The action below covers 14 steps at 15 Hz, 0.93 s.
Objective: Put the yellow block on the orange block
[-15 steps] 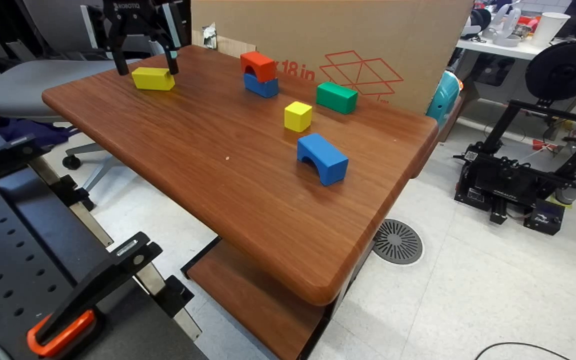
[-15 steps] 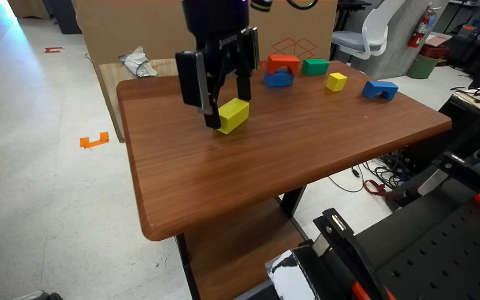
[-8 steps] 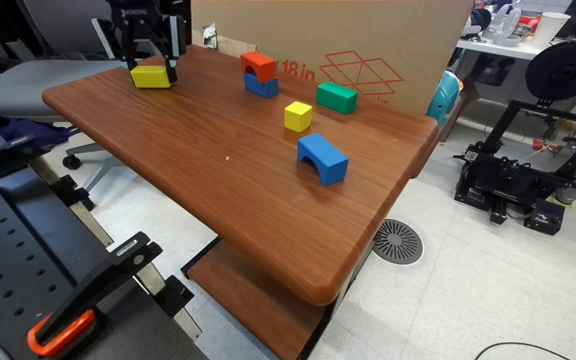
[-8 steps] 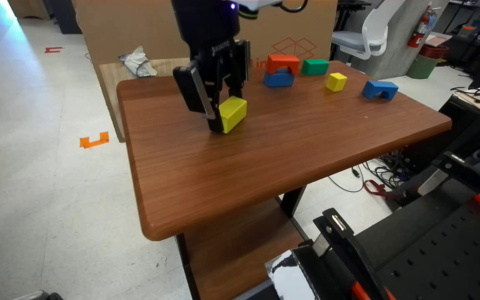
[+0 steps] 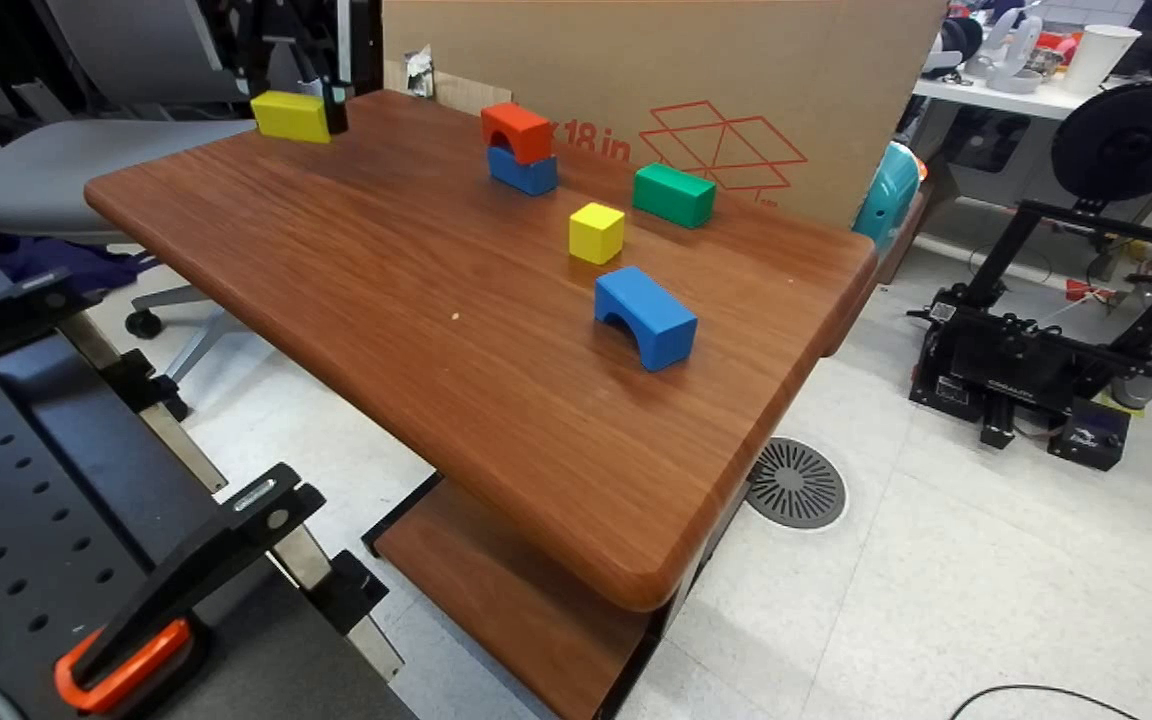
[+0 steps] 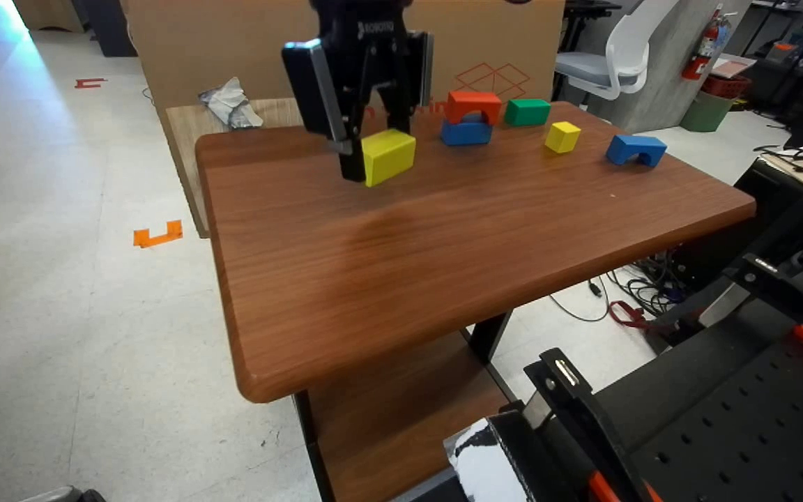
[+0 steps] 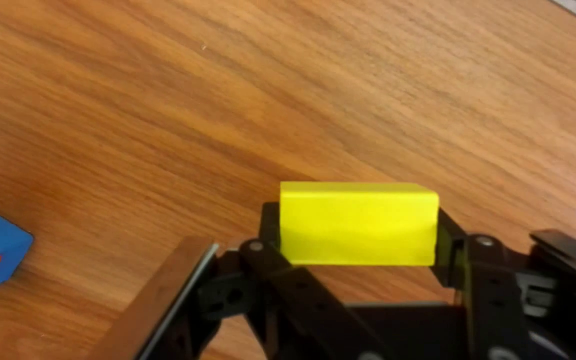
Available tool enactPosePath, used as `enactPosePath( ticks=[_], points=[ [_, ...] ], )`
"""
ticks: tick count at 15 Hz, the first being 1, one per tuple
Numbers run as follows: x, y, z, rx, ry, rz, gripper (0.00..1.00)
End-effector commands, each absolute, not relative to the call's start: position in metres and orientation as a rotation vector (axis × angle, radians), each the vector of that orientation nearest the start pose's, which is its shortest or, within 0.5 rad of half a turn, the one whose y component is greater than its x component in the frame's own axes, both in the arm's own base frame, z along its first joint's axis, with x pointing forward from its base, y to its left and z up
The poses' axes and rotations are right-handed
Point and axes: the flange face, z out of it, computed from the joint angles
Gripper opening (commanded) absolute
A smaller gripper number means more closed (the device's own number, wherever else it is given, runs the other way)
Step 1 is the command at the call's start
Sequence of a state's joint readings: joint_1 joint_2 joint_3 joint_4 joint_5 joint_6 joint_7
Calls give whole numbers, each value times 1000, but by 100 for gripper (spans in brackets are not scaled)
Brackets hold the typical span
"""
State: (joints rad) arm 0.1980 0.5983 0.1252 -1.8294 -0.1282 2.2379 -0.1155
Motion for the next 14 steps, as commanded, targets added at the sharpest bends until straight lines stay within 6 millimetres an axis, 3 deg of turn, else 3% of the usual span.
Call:
enactPosePath(
  ticks=[1,7,14],
  points=[
    [597,164,246,-3065,-551,199,42],
    [605,114,283,-3068,-223,108,42],
    [621,40,290,-3060,113,126,42]
  ],
)
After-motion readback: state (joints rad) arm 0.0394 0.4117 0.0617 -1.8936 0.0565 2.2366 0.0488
